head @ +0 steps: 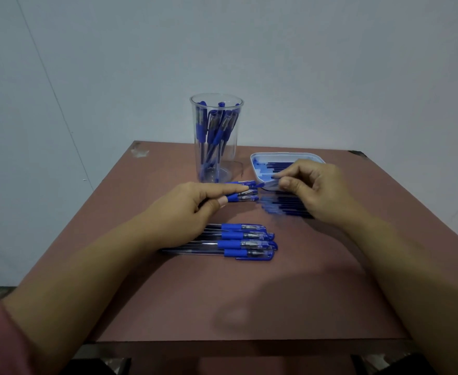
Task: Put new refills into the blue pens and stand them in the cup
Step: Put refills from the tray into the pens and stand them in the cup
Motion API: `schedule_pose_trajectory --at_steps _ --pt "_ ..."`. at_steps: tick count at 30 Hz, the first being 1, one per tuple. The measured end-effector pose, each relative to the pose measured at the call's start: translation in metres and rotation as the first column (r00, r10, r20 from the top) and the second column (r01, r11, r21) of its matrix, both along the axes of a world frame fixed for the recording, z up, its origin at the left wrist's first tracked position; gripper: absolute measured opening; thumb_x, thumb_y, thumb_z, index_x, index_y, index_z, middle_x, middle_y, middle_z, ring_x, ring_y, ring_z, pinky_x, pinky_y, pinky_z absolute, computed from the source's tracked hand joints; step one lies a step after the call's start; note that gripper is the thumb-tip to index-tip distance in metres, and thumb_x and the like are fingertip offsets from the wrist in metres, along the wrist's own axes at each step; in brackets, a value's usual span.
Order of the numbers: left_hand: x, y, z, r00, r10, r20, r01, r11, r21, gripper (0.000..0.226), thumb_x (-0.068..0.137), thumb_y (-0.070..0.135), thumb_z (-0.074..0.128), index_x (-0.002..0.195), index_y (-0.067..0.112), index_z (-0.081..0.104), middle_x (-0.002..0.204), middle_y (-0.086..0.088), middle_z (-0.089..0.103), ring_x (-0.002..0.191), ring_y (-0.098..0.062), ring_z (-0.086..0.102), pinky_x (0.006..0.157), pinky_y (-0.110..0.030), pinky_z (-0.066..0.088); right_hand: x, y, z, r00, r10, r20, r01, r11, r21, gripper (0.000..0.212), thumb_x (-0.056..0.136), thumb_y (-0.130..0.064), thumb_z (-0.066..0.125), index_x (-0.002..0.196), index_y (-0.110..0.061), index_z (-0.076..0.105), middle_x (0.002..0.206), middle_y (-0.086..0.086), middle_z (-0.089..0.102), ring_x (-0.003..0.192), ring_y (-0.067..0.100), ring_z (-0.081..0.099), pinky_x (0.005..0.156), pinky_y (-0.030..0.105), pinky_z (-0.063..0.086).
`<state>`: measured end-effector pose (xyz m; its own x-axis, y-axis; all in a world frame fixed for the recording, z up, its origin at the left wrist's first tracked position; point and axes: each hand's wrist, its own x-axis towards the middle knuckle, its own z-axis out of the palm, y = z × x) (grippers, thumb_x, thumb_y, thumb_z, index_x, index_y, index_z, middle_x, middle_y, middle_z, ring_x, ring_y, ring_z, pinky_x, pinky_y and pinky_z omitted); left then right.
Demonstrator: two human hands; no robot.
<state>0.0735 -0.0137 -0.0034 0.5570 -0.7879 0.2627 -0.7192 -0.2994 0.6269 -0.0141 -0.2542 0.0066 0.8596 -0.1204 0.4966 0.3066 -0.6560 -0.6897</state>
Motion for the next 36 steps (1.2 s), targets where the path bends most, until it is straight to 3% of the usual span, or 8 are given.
schedule_pose_trajectory --at_steps 3,7,12,16,23,29,34,36 --pt "0.001 -0.001 -0.002 0.991 0.068 0.112 -0.072 0.997 0.027 0.042 0.099 0.036 0.047 0.121 0.071 0.043 0.117 0.028 0.064 0.098 -0.016 0.066 0.087 -0.037 0.054 0.001 -0.001 0.000 0.999 -0.010 -0.033 0.008 0.999 -0.039 0.027 0.091 -0.010 0.065 0.083 -0.036 0.065 0.078 -0.025 0.069 0.078 0.001 0.066 0.077 0.020 0.052" --pt "0.004 0.001 -0.002 0.973 0.143 0.180 -0.135 0.989 -0.054 0.040 0.093 0.036 0.058 0.121 0.063 0.048 0.088 0.036 0.061 0.076 0.007 0.058 0.065 -0.023 0.046 -0.001 0.005 0.002 0.999 -0.026 -0.046 0.020 0.993 -0.120 0.023 0.088 -0.019 0.070 0.084 -0.040 0.063 0.085 -0.017 0.070 0.080 0.005 0.065 0.075 0.017 0.050" --pt "0.010 0.004 -0.005 0.969 0.171 0.178 -0.157 0.984 -0.088 0.034 0.087 0.040 0.067 0.116 0.055 0.060 0.105 0.022 0.071 0.084 0.005 0.063 0.073 -0.027 0.052 -0.009 0.012 0.000 0.994 0.001 -0.112 -0.030 0.967 -0.254 0.018 0.084 -0.021 0.074 0.090 -0.036 0.066 0.084 -0.016 0.067 0.081 0.002 0.063 0.073 0.015 0.049" --pt "0.013 0.003 -0.005 0.963 0.180 0.201 -0.167 0.983 -0.080 0.032 0.082 0.042 0.072 0.113 0.048 0.066 0.106 0.018 0.071 0.093 -0.001 0.067 0.081 -0.037 0.055 -0.010 0.017 0.003 0.984 -0.024 -0.176 -0.043 0.929 -0.367 0.013 0.082 -0.034 0.074 0.095 -0.034 0.069 0.088 -0.015 0.060 0.087 0.000 0.057 0.076 0.018 0.046" --pt "0.016 0.004 -0.005 0.964 0.181 0.194 -0.166 0.982 -0.086 0.032 0.082 0.042 0.071 0.114 0.047 0.066 0.105 0.017 0.072 0.091 0.000 0.066 0.080 -0.036 0.056 -0.009 0.011 0.000 0.968 -0.066 -0.243 -0.059 0.877 -0.477 0.013 0.080 -0.045 0.073 0.091 -0.041 0.067 0.091 -0.017 0.052 0.090 -0.001 0.047 0.079 0.022 0.039" --pt "0.014 0.004 -0.003 0.967 0.152 0.205 -0.134 0.986 -0.101 0.032 0.082 0.044 0.070 0.112 0.054 0.063 0.096 0.019 0.073 0.080 0.000 0.067 0.071 -0.034 0.054 -0.007 0.024 0.001 0.998 -0.034 -0.056 0.012 0.937 -0.350 0.019 0.085 -0.046 0.067 0.100 -0.035 0.068 0.084 -0.021 0.060 0.089 0.004 0.052 0.073 0.015 0.040" --pt "0.013 0.001 -0.002 0.965 0.115 0.235 -0.095 0.991 -0.097 0.031 0.084 0.043 0.068 0.114 0.051 0.064 0.093 0.020 0.073 0.073 -0.001 0.064 0.065 -0.022 0.049 0.002 0.036 -0.004 1.000 0.013 -0.002 -0.013 0.927 -0.376 0.019 0.092 -0.040 0.060 0.097 -0.028 0.073 0.076 -0.022 0.057 0.079 0.000 0.052 0.069 0.008 0.035" --pt "0.013 0.001 -0.001 0.966 0.110 0.235 -0.089 0.991 -0.101 0.032 0.084 0.043 0.069 0.114 0.052 0.064 0.093 0.020 0.073 0.074 -0.001 0.065 0.066 -0.024 0.051 0.005 0.035 -0.007 1.000 0.010 0.025 0.000 0.932 -0.361 0.015 0.091 -0.034 0.064 0.096 -0.024 0.074 0.076 -0.021 0.057 0.077 -0.001 0.052 0.069 0.008 0.035"
